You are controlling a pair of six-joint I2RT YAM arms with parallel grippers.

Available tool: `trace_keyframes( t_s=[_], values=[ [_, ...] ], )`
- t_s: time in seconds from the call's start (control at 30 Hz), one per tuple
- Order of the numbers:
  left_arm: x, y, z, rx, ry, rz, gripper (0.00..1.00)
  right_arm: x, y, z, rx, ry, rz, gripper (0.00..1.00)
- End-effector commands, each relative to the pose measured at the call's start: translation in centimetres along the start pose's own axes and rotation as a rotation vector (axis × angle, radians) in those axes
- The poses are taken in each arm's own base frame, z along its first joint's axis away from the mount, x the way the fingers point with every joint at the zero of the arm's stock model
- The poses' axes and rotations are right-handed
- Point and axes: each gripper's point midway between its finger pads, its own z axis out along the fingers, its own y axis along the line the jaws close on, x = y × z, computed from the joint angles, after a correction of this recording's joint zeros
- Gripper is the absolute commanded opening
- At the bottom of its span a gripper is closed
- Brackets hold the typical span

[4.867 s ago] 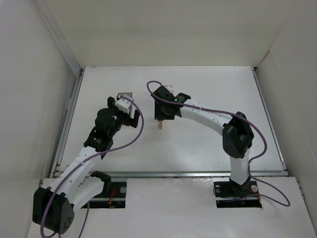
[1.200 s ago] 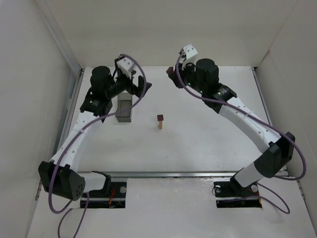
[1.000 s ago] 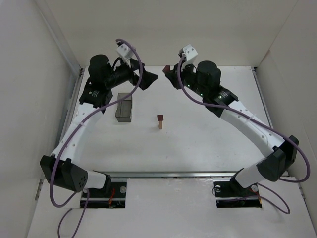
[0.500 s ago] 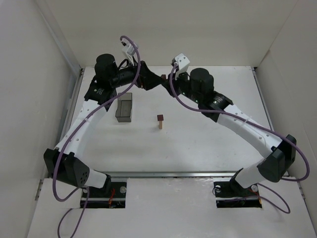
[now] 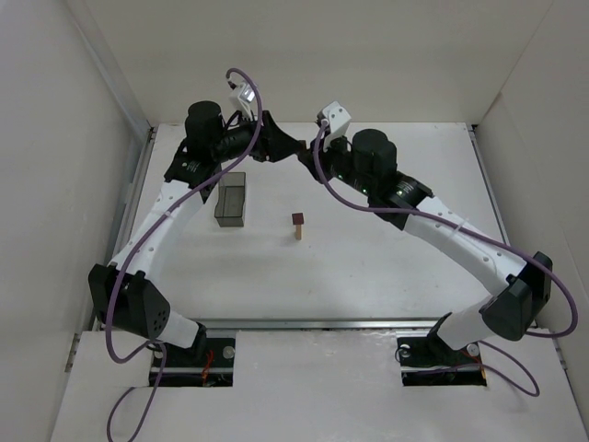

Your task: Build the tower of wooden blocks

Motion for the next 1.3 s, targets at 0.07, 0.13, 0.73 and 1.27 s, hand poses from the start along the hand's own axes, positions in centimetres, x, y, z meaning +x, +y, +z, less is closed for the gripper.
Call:
trace_keyframes(
  t_s=[0.07, 0.13, 0.73, 1.27],
  values=[
    [-0.4, -1.6, -0.3, 0.072, -0.019, 0.02, 0.57, -3.0, 0.3, -1.1, 0.0, -0.088, -0.01, 0.0],
    [-0.1, -1.4, -0.2, 0.068, -0.011, 0.0, 0.54, -3.0, 0.3, -1.1, 0.0, -0.088, -0.01, 0.0],
    [0.6, -1.3, 0.0, 0.089, 0.01, 0.003, 0.11, -2.6, 1.5, 0.2, -0.041, -0.07, -0.012, 0.0],
    [2.7, 2.2, -1.7, -0.062, 0.16, 0.326, 0.0, 1.4, 2.2, -1.6, -0.078, 0.083, -0.007, 0.9]
  ],
)
